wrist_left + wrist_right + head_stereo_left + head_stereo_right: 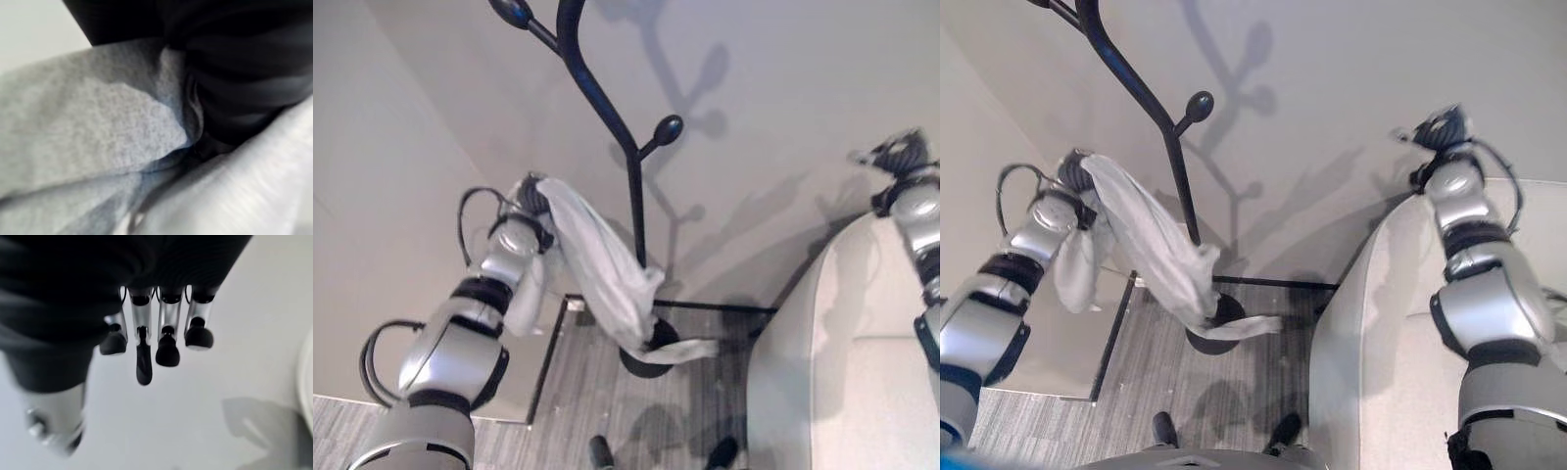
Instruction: Hang the clothes on the sofa on the clothes rack.
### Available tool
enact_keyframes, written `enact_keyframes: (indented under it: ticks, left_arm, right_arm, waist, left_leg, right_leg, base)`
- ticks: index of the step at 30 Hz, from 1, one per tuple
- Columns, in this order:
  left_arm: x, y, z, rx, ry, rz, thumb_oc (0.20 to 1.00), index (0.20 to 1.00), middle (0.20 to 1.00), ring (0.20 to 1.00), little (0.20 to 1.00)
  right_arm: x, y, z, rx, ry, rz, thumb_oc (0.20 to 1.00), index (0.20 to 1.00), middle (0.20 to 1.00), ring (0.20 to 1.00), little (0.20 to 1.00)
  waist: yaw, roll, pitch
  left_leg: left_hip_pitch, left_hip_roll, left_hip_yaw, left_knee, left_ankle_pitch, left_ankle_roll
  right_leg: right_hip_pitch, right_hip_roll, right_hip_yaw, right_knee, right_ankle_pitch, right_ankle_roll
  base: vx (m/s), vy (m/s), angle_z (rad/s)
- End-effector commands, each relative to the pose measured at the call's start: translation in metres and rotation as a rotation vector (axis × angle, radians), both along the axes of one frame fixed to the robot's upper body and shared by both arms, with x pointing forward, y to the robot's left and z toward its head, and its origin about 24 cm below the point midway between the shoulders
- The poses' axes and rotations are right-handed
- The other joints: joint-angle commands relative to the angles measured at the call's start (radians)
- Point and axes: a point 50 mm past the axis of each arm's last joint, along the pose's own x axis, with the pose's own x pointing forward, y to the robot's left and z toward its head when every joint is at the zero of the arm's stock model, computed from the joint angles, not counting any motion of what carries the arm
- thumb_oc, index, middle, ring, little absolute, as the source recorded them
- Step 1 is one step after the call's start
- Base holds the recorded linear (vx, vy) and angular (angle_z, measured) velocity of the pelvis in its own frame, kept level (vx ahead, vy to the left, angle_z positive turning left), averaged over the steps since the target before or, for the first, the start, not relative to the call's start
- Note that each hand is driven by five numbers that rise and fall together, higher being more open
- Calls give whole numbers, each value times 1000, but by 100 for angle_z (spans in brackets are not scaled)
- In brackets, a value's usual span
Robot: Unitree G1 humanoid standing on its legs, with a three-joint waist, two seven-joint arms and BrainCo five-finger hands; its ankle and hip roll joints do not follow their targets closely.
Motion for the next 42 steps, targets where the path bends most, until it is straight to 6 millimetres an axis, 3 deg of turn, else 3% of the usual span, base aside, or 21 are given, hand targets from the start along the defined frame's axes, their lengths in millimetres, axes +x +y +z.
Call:
enact_keyframes:
  ticks: [1, 2, 3, 6, 9, 10, 11, 13, 19, 22, 23, 24, 27, 31, 32, 34, 35, 37, 38, 39, 42]
  left_arm:
    - [-12, -6, 105, 19, -444, -122, 200, 200, 200, 200, 200]
    - [-13, -5, 102, 21, -439, -120, 200, 200, 200, 200, 200]
    - [-22, -8, 115, 41, -524, -152, 200, 200, 200, 200, 200]
    - [-52, -14, 132, 129, -705, -209, 200, 200, 200, 200, 200]
    - [-52, -14, 132, 130, -703, -210, 200, 200, 200, 200, 200]
    - [-67, -17, 145, 182, -803, -234, 200, 200, 200, 200, 200]
    - [-97, -21, 165, 285, -949, -270, 200, 200, 200, 200, 200]
    - [-123, -17, 170, 393, -1013, -268, 200, 200, 200, 200, 200]
    - [-151, -3, 174, 486, -1079, -209, 200, 200, 200, 200, 200]
    - [-160, 3, 177, 474, -1114, -177, 200, 200, 200, 200, 200]
    - [-160, 3, 177, 476, -1111, -176, 200, 200, 200, 200, 200]
    - [-162, 1, 180, 477, -1127, -184, 200, 200, 200, 200, 200]
    - [-163, -2, 183, 471, -1143, -197, 200, 200, 200, 200, 200]
    - [-165, -17, 194, 476, -1196, -262, 200, 200, 200, 200, 200]
    - [-165, -25, 201, 467, -1228, -299, 200, 200, 200, 200, 200]
    - [-166, -29, 206, 472, -1243, -314, 200, 200, 200, 200, 200]
    - [-165, -37, 213, 449, -1272, -344, 200, 200, 200, 200, 200]
    - [-164, -38, 214, 451, -1273, -348, 200, 200, 200, 200, 200]
    - [-156, -51, 221, 420, -1275, -395, 200, 200, 200, 200, 200]
    - [-155, -52, 222, 421, -1276, -399, 200, 200, 200, 200, 200]
    - [-141, -79, 231, 421, -1260, -498, 200, 200, 200, 200, 200]
  right_arm:
    - [-3, 11, 54, -31, -239, 117, 285, 285, 285, 285, 285]
    - [-4, 11, 50, -30, -233, 118, 555, 555, 555, 555, 555]
    - [-6, 21, 50, -18, -270, 171, 1000, 1000, 1000, 1000, 1000]
    - [-23, 50, 37, -7, -352, 333, 1000, 1000, 1000, 1000, 1000]
    - [-23, 50, 35, -6, -350, 331, 1000, 1000, 1000, 1000, 1000]
    - [-36, 64, 27, 51, -403, 425, 1000, 1000, 1000, 1000, 1000]
    - [-62, 71, 6, 150, -450, 478, 1000, 1000, 1000, 1000, 1000]
    - [-89, 76, -19, 177, -425, 505, 1000, 1000, 1000, 1000, 1000]
    - [-112, 79, -64, 264, -313, 475, 1000, 1000, 1000, 1000, 1000]
    - [-118, 89, -91, 342, -217, 479, 1000, 1000, 1000, 1000, 1000]
    - [-118, 90, -92, 343, -215, 481, 1000, 1000, 1000, 1000, 1000]
    - [-121, 99, -107, 400, -157, 499, 1000, 1000, 1000, 1000, 1000]
    - [-123, 108, -116, 430, -120, 521, 1000, 1000, 1000, 1000, 1000]
    - [-122, 131, -133, 484, -51, 571, 1000, 1000, 1000, 1000, 1000]
    - [-120, 146, -143, 514, -4, 599, 1000, 1000, 1000, 1000, 1000]
    - [-120, 152, -148, 520, 21, 608, 1000, 1000, 1000, 1000, 1000]
    - [-120, 168, -157, 531, 75, 651, 1000, 1000, 1000, 1000, 1000]
    - [-119, 168, -157, 534, 71, 648, 1000, 1000, 1000, 1000, 1000]
    - [-125, 189, -170, 559, 160, 715, 1000, 1000, 1000, 1000, 1000]
    - [-124, 189, -170, 562, 157, 712, 1000, 1000, 1000, 1000, 1000]
    - [-131, 218, -181, 534, 259, 836, 1000, 1000, 1000, 1000, 1000]
  waist:
    - [13, -20, 59]
    - [12, -21, 55]
    - [10, -15, 58]
    - [-3, -7, 48]
    - [-2, -7, 46]
    - [-18, 4, 44]
    - [-37, 16, 33]
    - [-43, 19, 19]
    - [-52, 30, -3]
    - [-50, 27, -20]
    - [-52, 26, -20]
    - [-50, 26, -26]
    - [-48, 24, -26]
    - [-44, 28, -40]
    - [-39, 28, -47]
    - [-38, 24, -49]
    - [-38, 25, -52]
    - [-38, 20, -51]
    - [-46, 24, -57]
    - [-46, 20, -56]
    - [-52, 17, -59]
  left_leg:
    - [94, 137, 78, 8, 199, -134]
    - [96, 138, 80, 8, 199, -134]
    - [101, 138, 80, 13, 194, -134]
    - [125, 138, 88, 26, 172, -134]
    - [126, 138, 89, 26, 172, -134]
    - [141, 137, 93, 35, 153, -134]
    - [169, 138, 105, 55, 128, -134]
    - [190, 142, 114, 74, 111, -134]
    - [228, 148, 132, 93, 75, -134]
    - [254, 149, 142, 100, 49, -130]
    - [256, 148, 143, 100, 47, -130]
    - [269, 147, 145, 101, 32, -128]
    - [269, 144, 143, 103, 21, -124]
    - [274, 116, 131, 84, 2, -110]
    - [277, 94, 123, 72, -10, -99]
    - [276, 82, 120, 69, -15, -91]
    - [277, 65, 110, 66, -26, -84]
    - [275, 61, 108, 64, -27, -80]
    - [278, 34, 95, 58, -46, -68]
    - [277, 31, 94, 58, -46, -65]
    - [280, -6, 70, 43, -59, -47]
  right_leg:
    - [64, -36, 65, -27, -59, 95]
    - [66, -36, 64, -28, -58, 94]
    - [71, -37, 66, -27, -60, 91]
    - [101, -36, 71, -32, -66, 85]
    - [101, -36, 71, -33, -66, 85]
    - [116, -37, 76, -33, -70, 84]
    - [145, -37, 80, -36, -77, 81]
    - [166, -36, 80, -39, -83, 80]
    - [189, -44, 84, -33, -83, 85]
    - [199, -50, 83, -23, -80, 86]
    - [201, -51, 84, -22, -80, 87]
    - [208, -55, 83, -14, -81, 90]
    - [214, -61, 75, -8, -82, 89]
    - [231, -87, 46, -5, -63, 101]
    - [240, -107, 30, -3, -47, 113]
    - [245, -118, 23, -3, -40, 119]
    - [252, -136, 15, 3, -29, 130]
    - [253, -140, 11, 3, -27, 131]
    - [266, -165, -2, 8, -14, 142]
    - [267, -167, -6, 8, -13, 143]
    - [286, -196, -29, 10, 13, 164]
  base:
    - [0, 0, 0]
    - [0, 0, 0]
    - [0, 0, 0]
    - [19, 24, 0]
    - [12, 8, 1]
    - [70, 48, 5]
    - [70, 53, 4]
    - [24, 24, -9]
    - [-4, 9, -4]
    - [-16, 38, -3]
    - [-24, 50, 4]
    - [-16, 33, 4]
    - [-44, 51, 7]
    - [-47, 96, 14]
    - [-41, 116, 21]
    - [-46, 118, 33]
    - [-48, 116, 37]
    - [-35, 106, 26]
    - [-33, 127, 21]
    - [-57, 199, 34]
    - [-38, 118, 32]
